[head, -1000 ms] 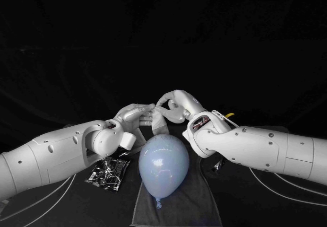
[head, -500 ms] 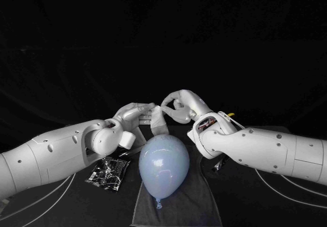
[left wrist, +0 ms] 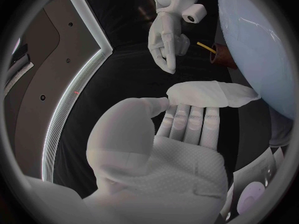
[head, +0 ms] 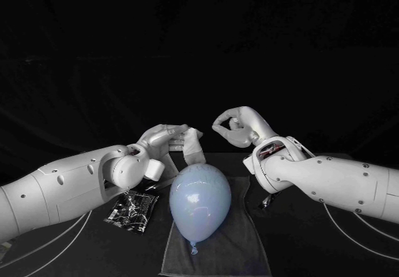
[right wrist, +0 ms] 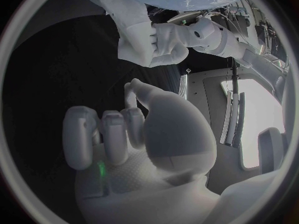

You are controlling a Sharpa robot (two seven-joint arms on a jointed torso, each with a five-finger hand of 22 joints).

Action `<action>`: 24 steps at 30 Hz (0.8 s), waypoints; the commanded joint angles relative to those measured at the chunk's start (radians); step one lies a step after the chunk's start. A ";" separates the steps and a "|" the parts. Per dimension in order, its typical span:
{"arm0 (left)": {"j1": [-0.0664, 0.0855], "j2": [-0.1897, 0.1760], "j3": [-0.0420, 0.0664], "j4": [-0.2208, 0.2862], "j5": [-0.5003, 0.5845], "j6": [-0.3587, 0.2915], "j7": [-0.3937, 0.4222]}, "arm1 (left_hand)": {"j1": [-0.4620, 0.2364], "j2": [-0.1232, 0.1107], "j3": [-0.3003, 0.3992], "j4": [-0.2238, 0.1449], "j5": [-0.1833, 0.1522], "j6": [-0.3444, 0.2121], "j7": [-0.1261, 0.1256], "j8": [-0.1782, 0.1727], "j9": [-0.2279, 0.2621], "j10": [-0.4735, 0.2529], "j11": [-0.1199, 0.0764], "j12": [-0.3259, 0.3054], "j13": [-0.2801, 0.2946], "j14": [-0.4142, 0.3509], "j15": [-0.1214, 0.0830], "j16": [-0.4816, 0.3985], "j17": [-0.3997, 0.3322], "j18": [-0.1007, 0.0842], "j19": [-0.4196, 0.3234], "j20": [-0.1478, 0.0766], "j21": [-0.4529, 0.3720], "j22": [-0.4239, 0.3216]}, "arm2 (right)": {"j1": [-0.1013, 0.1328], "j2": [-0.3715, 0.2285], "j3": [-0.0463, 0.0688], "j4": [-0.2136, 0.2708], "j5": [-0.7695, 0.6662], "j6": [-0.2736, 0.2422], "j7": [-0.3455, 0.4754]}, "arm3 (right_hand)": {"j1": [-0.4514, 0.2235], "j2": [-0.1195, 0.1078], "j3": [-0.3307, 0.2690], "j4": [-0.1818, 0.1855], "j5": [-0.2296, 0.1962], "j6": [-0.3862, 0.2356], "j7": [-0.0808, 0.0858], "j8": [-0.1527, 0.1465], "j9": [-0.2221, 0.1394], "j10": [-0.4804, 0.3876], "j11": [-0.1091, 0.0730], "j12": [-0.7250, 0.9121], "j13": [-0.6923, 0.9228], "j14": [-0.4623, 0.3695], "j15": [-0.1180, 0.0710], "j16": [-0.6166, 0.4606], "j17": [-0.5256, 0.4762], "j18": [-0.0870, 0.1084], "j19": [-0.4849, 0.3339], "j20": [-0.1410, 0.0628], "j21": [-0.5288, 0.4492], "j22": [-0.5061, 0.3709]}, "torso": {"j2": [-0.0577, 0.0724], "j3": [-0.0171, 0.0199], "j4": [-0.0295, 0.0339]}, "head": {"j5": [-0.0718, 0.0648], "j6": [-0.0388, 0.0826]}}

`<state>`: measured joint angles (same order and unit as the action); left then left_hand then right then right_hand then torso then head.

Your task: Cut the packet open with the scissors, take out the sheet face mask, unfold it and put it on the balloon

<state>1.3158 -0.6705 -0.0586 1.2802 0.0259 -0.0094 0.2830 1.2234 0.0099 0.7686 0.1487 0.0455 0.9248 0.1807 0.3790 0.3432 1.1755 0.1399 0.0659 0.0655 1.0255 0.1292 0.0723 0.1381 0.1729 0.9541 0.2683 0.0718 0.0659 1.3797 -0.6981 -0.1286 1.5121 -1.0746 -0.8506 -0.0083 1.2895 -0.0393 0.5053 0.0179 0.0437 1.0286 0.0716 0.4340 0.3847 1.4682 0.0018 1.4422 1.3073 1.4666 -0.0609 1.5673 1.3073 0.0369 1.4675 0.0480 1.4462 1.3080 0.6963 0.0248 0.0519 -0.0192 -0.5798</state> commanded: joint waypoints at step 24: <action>0.002 0.004 0.001 0.002 -0.012 0.006 0.020 | 0.008 -0.002 0.008 -0.001 0.005 0.000 0.001 0.004 -0.001 0.001 0.001 -0.003 -0.001 0.001 -0.001 0.001 0.001 0.013 0.009 0.002 0.005 0.000 | 0.000 0.080 0.001 -0.049 0.065 0.074 0.087 | -0.064 -0.074 -0.046 0.021 0.005 -0.157 0.075 -0.096 -0.019 -0.042 0.059 -0.096 0.107 0.104 0.050 0.003 0.264 0.004 0.025 0.032 -0.081 0.205 | 0.001 -0.0023 0.0033 | -0.002 0.007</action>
<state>1.3160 -0.6686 -0.0586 1.2806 0.0196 -0.0095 0.2861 1.2220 0.0086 0.7712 0.1461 0.0465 0.9248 0.1807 0.3789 0.3427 1.1755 0.1399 0.0659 0.0655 1.0255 0.1293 0.0723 0.1380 0.1691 0.9578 0.2719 0.0718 0.0659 1.3799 -0.6240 -0.1286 1.4702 -0.9762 -0.8003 0.1013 1.2263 -0.1025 0.4663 0.0401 0.0463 0.8786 0.1461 0.3440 0.3672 1.4311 0.0578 1.3526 1.3079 1.4648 -0.0193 1.5668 1.3081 0.0367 1.4661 0.0757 1.3687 1.3073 0.6964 0.0225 0.0543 -0.0213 -0.5733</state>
